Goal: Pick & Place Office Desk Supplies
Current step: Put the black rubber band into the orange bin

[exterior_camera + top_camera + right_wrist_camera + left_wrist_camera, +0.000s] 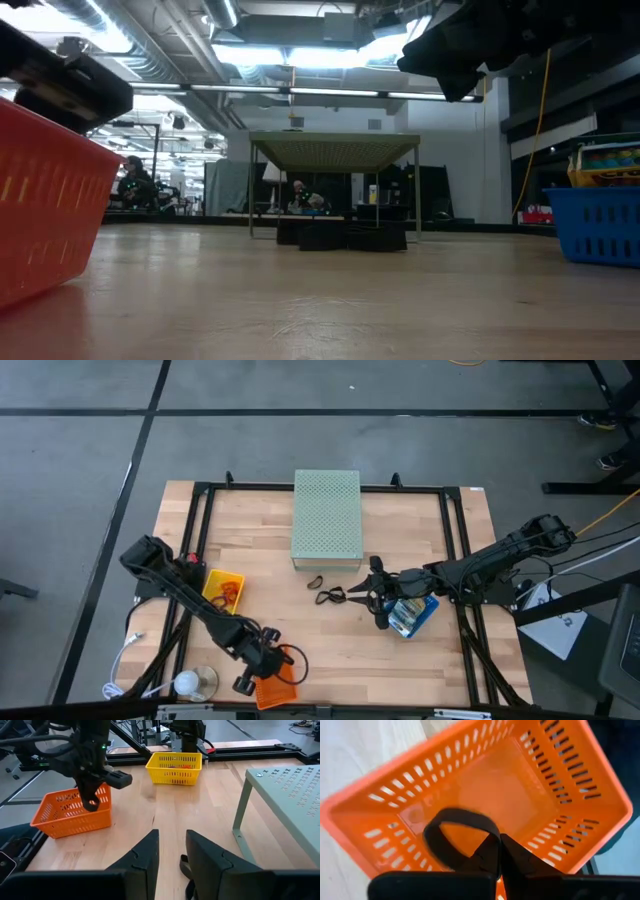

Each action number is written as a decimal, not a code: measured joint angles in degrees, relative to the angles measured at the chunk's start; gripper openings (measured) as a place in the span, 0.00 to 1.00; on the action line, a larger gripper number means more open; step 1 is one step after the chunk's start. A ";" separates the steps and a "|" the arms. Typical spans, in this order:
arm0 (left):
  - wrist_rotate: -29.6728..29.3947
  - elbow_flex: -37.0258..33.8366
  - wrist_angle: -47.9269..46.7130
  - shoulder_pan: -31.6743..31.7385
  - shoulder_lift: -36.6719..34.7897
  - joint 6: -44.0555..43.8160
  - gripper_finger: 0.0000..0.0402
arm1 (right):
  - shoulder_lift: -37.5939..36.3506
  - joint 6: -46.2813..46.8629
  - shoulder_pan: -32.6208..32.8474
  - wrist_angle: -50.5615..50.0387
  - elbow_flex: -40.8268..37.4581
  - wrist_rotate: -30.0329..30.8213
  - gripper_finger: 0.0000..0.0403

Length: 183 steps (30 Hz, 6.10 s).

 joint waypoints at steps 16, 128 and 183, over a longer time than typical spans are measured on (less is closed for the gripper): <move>-0.36 0.00 0.10 0.45 -0.32 -2.44 0.34 | 0.00 0.46 0.00 -0.01 0.00 -0.02 0.24; -30.81 0.00 6.83 20.19 1.83 22.61 0.30 | 0.00 1.53 0.02 -0.47 -0.02 0.00 0.24; -23.50 -0.08 1.29 22.55 0.76 26.80 0.01 | 0.00 1.53 0.04 -1.34 -0.02 -0.02 0.24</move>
